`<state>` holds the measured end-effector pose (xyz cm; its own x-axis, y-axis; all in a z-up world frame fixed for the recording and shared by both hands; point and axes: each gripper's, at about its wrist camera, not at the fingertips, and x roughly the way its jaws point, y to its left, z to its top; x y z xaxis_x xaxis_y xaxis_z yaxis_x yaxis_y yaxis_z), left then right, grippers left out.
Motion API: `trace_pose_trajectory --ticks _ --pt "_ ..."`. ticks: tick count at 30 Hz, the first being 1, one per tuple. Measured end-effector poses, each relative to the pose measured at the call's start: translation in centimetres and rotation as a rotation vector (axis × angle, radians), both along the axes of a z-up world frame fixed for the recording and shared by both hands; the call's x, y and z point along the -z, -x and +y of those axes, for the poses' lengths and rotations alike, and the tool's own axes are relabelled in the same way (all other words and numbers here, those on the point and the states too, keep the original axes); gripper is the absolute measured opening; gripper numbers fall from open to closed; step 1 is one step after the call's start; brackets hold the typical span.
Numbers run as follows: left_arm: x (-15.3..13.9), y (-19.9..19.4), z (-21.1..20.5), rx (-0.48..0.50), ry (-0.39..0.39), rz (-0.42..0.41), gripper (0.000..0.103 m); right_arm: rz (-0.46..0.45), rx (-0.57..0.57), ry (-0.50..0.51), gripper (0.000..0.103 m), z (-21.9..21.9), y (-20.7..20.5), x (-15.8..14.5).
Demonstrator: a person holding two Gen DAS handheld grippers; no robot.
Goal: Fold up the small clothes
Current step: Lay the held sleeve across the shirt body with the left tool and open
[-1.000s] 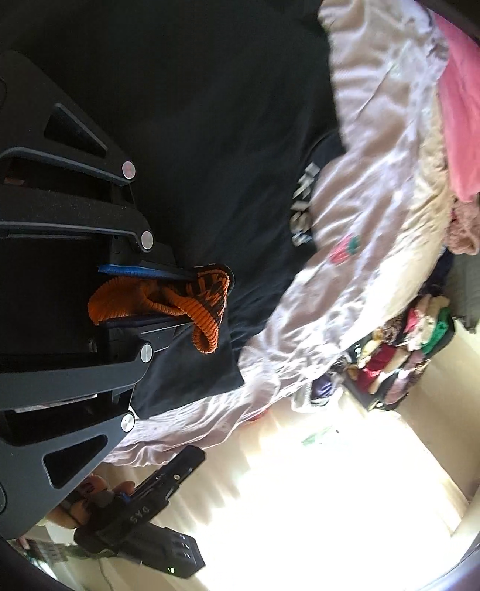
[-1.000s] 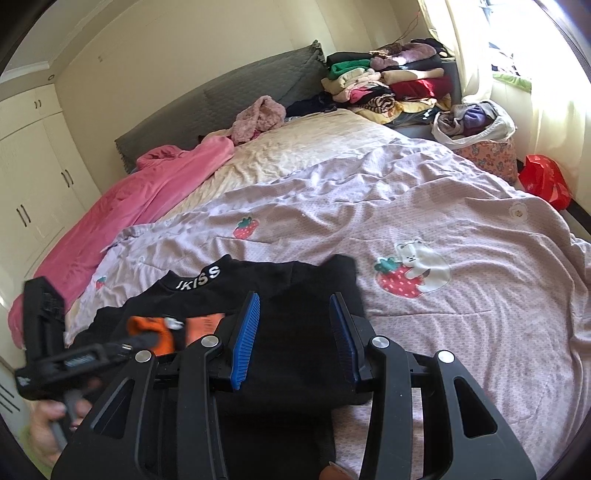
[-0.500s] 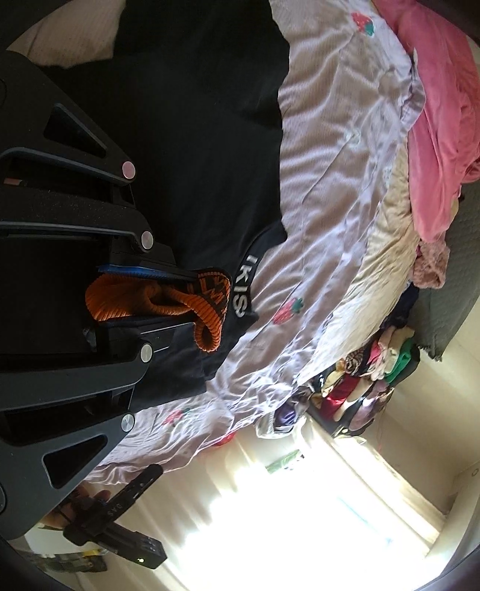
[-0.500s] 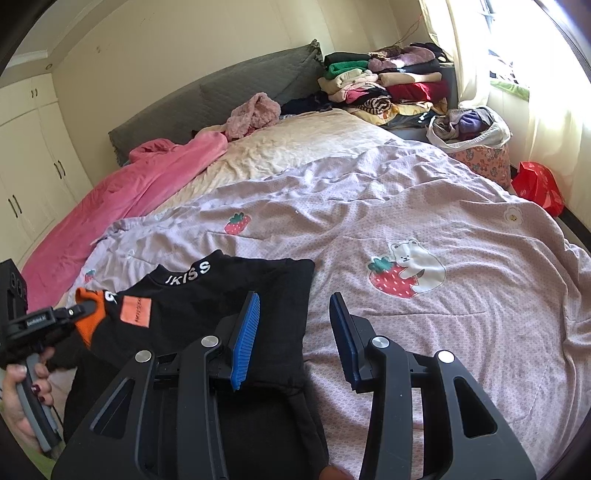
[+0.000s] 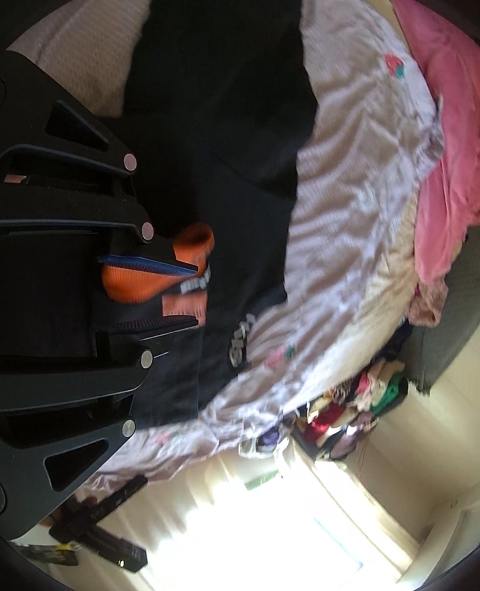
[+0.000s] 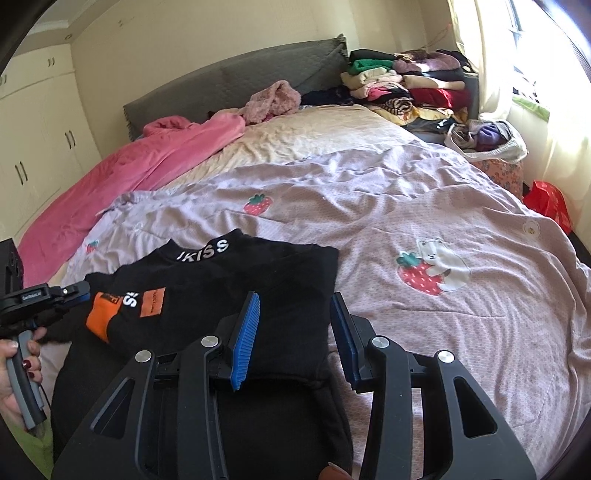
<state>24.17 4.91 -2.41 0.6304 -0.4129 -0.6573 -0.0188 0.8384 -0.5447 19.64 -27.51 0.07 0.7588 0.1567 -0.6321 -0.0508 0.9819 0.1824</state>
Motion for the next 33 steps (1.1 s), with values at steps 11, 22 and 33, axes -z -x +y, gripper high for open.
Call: trace_pose_trajectory --ticks 11,22,33 --pt "4.1 0.5 0.5 -0.008 0.077 0.086 0.025 0.014 -0.073 0.052 0.039 3.0 -0.1 0.7" --pt "1.2 2.2 0.2 0.016 0.052 0.011 0.000 0.036 -0.124 0.097 0.039 5.1 -0.3 1.9" --pt "2.4 2.3 1.9 -0.016 0.014 0.049 0.003 0.070 -0.114 0.106 0.039 5.0 -0.9 3.0"
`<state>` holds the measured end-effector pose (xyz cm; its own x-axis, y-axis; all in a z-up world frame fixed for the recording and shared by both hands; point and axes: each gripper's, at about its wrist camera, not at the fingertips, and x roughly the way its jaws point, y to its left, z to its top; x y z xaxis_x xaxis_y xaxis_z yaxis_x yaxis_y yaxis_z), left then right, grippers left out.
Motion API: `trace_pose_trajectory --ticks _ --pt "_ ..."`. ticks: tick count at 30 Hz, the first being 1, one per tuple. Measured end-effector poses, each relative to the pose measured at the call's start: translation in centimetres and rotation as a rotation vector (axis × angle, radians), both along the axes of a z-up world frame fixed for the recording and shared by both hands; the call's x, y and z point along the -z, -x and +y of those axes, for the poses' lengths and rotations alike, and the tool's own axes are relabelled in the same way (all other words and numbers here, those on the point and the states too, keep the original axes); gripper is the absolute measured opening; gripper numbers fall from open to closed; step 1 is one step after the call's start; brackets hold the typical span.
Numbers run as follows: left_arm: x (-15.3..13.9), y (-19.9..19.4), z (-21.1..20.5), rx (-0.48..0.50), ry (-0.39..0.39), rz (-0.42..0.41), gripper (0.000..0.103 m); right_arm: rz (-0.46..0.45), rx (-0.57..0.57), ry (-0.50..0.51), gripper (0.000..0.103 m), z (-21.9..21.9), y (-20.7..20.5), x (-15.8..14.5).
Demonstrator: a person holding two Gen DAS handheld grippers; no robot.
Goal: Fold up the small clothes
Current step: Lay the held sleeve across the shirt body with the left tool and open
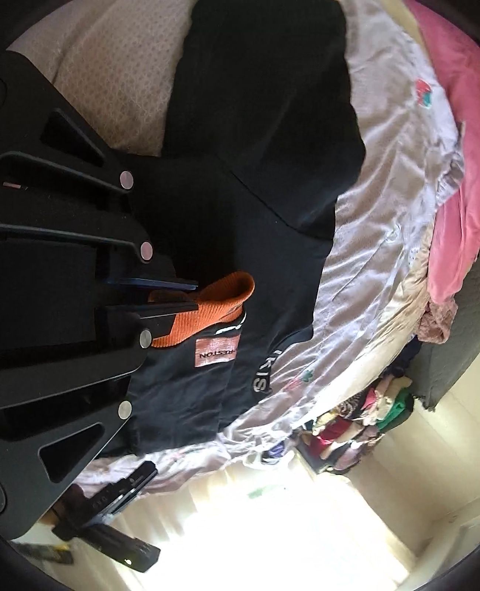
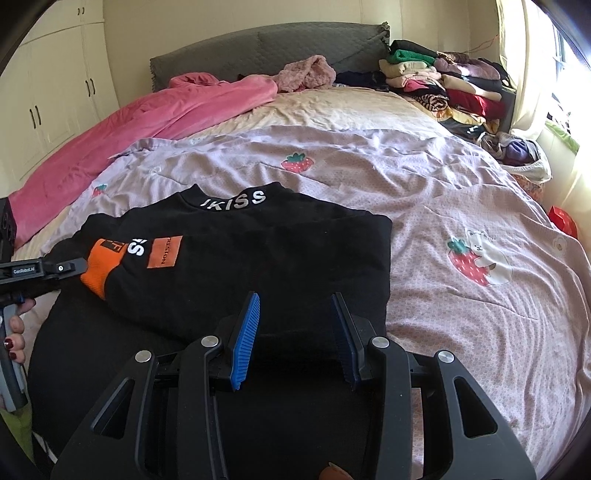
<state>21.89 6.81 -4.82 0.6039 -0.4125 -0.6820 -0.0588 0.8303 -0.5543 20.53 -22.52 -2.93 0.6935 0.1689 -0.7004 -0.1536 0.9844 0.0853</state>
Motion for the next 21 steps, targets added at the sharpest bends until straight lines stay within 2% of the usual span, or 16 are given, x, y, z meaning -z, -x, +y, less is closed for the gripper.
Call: trace_pose_trajectory --ticks 1,4,5,6,7,8,11,12,13,15,18,21 --pt "0.0 0.1 0.1 -0.012 0.000 0.001 0.008 0.000 0.001 -0.001 0.039 0.0 0.0 0.0" --pt "-0.8 0.3 -0.4 -0.008 0.025 -0.036 0.012 -0.001 0.001 0.000 0.039 0.0 0.0 -0.1" --pt "-1.0 0.1 -0.9 0.000 0.013 -0.039 0.017 -0.002 -0.001 0.000 0.039 0.0 0.0 -0.1" --pt "-1.1 -0.1 -1.4 0.005 0.001 -0.036 0.033 -0.001 -0.002 0.001 0.039 -0.1 0.0 -0.1" --pt "-0.9 -0.5 -2.0 0.007 -0.031 -0.021 0.042 -0.001 -0.003 0.002 0.039 -0.1 0.0 -0.1" --pt "-0.6 -0.9 -2.4 0.007 -0.051 -0.006 0.044 0.000 -0.004 0.002 0.039 -0.1 0.0 -0.1" --pt "1.2 -2.2 -3.3 0.031 -0.040 0.053 0.044 0.000 -0.001 0.002 0.039 -0.1 0.0 -0.1" --pt "1.7 -2.4 -3.6 0.038 -0.036 0.061 0.031 0.000 -0.002 0.002 0.039 -0.1 0.1 -0.1" --pt "2.0 -2.6 -4.1 0.047 -0.043 0.062 0.005 0.001 -0.001 0.001 0.039 -0.1 0.1 -0.1" --pt "1.7 -2.6 -4.8 0.061 -0.084 0.044 0.005 0.004 0.002 -0.001 0.039 -0.2 0.0 0.0" --pt "-0.3 -2.1 -4.9 0.060 -0.123 -0.028 0.005 0.005 0.016 -0.003 0.039 -0.5 -0.1 0.1" --pt "-1.4 -1.9 -4.7 0.050 -0.227 -0.064 0.006 0.007 0.025 0.003 0.039 -0.6 -0.3 0.2"
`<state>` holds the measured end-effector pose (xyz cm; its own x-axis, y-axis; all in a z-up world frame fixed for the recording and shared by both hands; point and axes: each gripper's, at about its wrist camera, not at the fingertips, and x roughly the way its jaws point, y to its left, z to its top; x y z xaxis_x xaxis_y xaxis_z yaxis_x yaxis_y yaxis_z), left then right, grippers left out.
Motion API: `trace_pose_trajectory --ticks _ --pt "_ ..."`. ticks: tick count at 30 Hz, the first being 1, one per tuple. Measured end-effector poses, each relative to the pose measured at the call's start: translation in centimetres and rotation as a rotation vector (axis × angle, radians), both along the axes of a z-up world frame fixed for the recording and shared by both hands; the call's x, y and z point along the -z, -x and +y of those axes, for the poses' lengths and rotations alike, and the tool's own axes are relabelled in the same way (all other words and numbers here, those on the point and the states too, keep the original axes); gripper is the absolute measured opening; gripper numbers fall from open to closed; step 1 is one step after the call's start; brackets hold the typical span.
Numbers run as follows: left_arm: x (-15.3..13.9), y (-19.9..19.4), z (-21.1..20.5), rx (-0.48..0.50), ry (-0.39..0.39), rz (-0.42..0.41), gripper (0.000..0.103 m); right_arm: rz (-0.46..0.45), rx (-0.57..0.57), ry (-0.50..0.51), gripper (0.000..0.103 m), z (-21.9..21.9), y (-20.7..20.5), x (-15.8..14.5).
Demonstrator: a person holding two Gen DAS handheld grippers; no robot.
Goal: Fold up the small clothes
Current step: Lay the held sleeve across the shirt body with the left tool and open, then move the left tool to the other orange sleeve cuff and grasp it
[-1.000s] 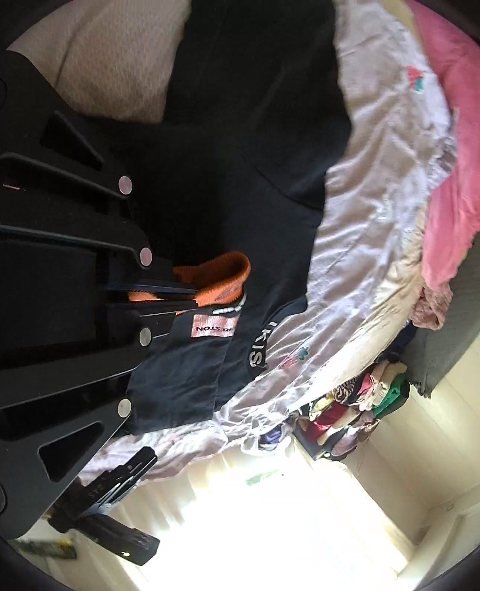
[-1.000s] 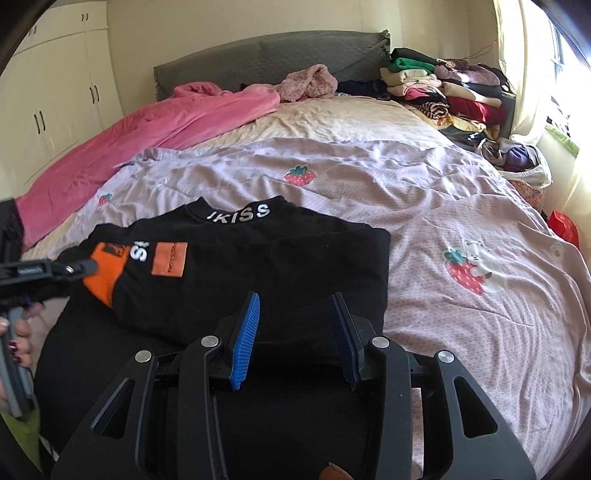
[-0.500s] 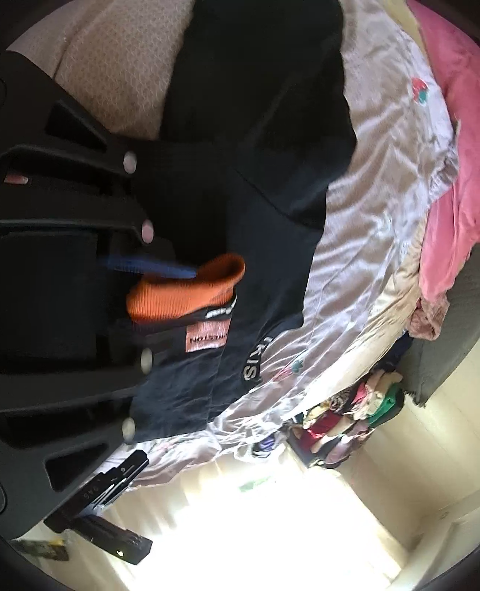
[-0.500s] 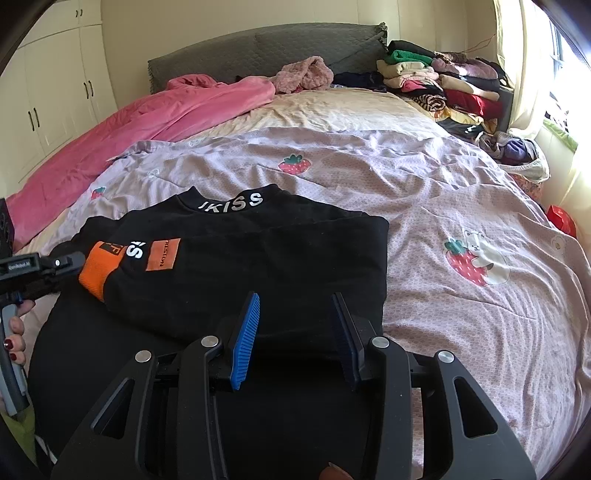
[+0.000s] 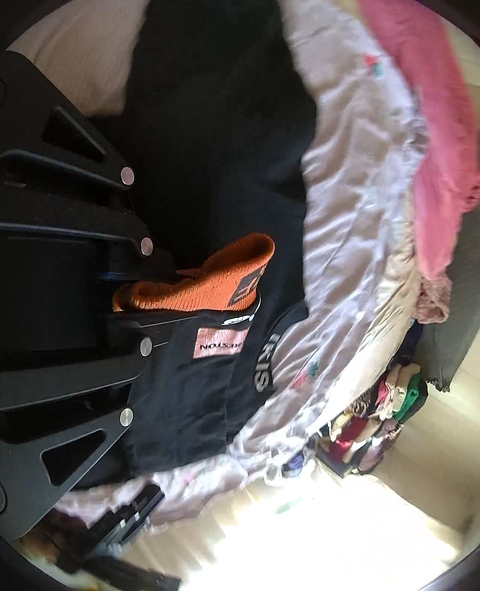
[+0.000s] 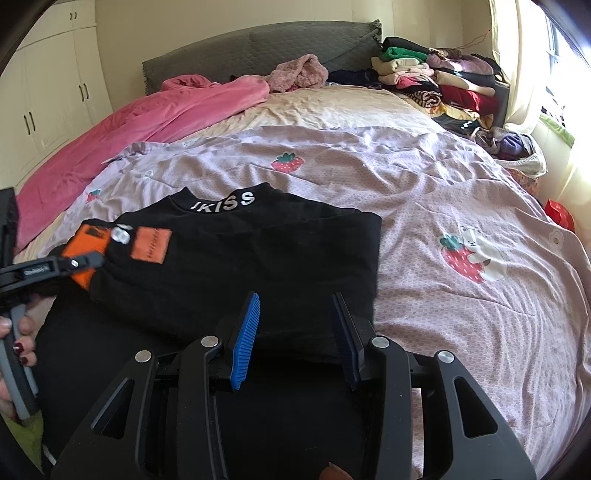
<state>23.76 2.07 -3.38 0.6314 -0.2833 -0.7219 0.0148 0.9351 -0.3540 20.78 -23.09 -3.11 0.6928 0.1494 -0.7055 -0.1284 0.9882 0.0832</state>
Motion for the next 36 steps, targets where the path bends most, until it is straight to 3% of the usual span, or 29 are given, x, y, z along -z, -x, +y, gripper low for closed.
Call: trace_pose_trajectory --ticks 3,4,7,12,16,19,23,26,28,32,36 --pt "1.4 -0.5 1.0 -0.032 -0.052 0.062 0.014 -0.002 -0.002 0.016 0.039 0.2 -0.1 0.1" --pt "1.8 -0.5 1.4 -0.040 -0.047 0.074 0.019 -0.001 -0.005 0.017 0.039 0.3 -0.1 0.2" --pt "2.6 -0.2 2.7 -0.068 -0.020 0.093 0.022 0.002 -0.014 0.020 0.039 0.4 -0.2 0.4" --pt "-1.2 2.2 2.7 -0.090 -0.036 -0.039 0.020 -0.014 -0.066 -0.014 0.042 0.9 -0.2 0.0" --pt "-3.1 2.3 0.4 0.006 -0.019 -0.074 0.020 -0.004 -0.113 -0.012 0.042 2.0 -0.2 0.2" --pt "-1.2 1.0 -1.7 0.066 -0.033 -0.002 0.020 0.017 -0.139 -0.007 0.043 2.6 -0.6 0.9" --pt "3.3 -0.3 -2.5 0.059 -0.122 0.114 0.021 0.087 -0.127 0.004 0.043 2.6 -1.8 3.0" --pt "4.1 -0.2 -1.7 0.054 -0.114 0.104 0.020 0.167 -0.068 0.017 0.043 1.7 -2.8 4.9" --pt "4.2 -0.2 -1.3 0.061 -0.101 0.101 0.018 0.176 -0.062 -0.021 0.043 1.3 -3.0 5.3" --pt "4.1 -0.1 -1.3 0.065 -0.098 0.099 0.018 0.163 -0.066 0.012 0.044 1.8 -2.6 5.2" --pt "3.3 0.4 -1.8 0.077 -0.103 0.094 0.027 0.158 -0.073 -0.010 0.049 1.5 -2.4 4.8"
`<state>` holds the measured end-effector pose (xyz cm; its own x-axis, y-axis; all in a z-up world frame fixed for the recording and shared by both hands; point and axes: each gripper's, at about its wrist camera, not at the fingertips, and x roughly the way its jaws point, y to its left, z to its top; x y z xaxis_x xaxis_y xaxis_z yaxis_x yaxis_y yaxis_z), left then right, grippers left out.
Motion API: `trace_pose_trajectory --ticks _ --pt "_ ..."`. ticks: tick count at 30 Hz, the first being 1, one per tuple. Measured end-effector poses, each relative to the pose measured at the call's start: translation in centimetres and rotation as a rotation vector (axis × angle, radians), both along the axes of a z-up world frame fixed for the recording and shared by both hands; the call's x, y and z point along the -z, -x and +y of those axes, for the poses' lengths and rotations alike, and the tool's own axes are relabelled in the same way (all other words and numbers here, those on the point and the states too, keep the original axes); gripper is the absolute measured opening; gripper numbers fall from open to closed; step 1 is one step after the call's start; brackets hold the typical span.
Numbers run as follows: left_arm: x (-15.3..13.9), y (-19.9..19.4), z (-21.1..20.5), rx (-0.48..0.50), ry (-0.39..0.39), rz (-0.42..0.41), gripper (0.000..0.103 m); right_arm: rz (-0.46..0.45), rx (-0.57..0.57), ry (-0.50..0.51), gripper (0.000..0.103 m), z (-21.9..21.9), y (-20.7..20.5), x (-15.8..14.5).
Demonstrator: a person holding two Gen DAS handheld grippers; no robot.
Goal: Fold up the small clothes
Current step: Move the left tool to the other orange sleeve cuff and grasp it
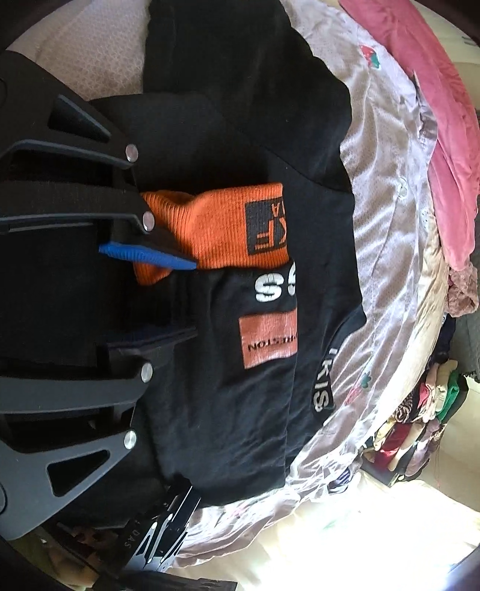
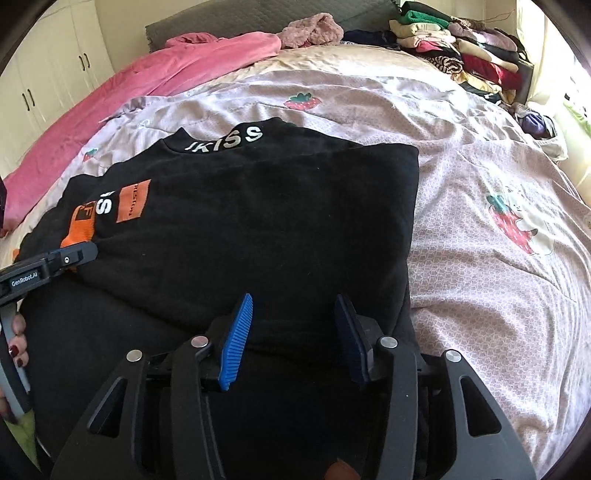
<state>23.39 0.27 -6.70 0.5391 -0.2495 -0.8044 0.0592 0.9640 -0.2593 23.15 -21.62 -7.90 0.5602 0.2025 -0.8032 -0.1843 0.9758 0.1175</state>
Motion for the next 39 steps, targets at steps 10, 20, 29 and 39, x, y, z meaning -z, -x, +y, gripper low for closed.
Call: trace_pose_trajectory --ticks 10,20,29,39 --pt "-2.4 2.7 0.0 -0.021 -0.026 -0.047 0.048 -0.050 -0.017 -0.054 0.068 0.0 1.2 -2.2" --pt "-5.2 5.9 1.3 -0.055 -0.109 -0.131 0.071 -0.118 -0.029 -0.102 0.079 0.6 3.2 -5.0" --pt "-6.5 8.0 5.1 -0.119 -0.109 -0.154 0.087 -0.158 -0.096 -0.103 0.079 3.5 5.7 -6.6" --pt "-6.9 9.6 9.7 -0.217 -0.069 -0.179 0.087 -0.165 -0.103 -0.088 0.079 6.1 6.6 -7.5"
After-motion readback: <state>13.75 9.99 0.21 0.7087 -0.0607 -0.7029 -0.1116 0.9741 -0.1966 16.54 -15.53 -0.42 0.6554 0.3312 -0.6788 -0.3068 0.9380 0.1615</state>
